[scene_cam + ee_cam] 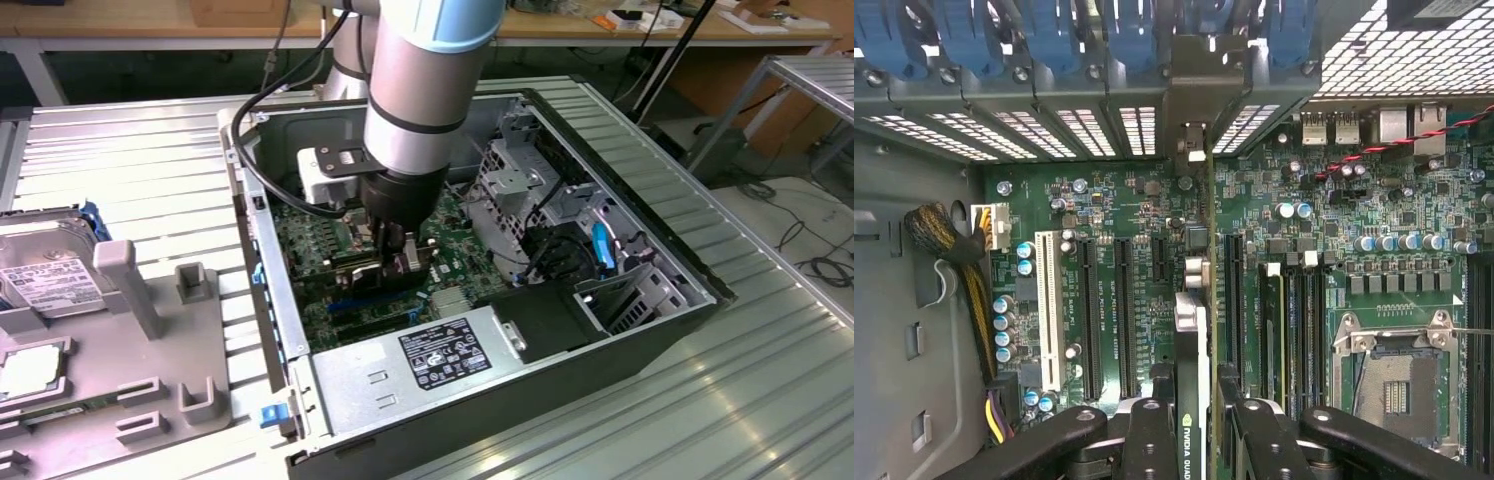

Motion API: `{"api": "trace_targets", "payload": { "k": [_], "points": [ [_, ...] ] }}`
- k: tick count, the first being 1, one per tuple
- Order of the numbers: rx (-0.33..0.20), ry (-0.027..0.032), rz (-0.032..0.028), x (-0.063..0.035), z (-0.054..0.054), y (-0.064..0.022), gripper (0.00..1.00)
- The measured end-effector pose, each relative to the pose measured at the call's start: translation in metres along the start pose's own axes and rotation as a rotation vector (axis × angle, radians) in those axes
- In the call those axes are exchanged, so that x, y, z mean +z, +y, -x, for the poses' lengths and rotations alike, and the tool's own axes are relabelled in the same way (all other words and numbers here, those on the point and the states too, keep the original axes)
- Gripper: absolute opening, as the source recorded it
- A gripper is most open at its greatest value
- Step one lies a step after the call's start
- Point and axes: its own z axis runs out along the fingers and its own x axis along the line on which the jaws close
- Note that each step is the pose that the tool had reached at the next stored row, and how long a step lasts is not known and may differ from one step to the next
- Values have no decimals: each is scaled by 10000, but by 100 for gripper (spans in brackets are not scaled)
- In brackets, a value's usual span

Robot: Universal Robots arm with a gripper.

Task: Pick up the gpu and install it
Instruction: 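Insert the gpu into the slot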

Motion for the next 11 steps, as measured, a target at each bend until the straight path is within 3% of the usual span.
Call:
{"api": "trace_targets", "payload": {
  "k": [4,11],
  "points": [
    [3,15,105,-1,0,-19,27],
    [4,16,110,0,4,-21,27]
  ]
}}
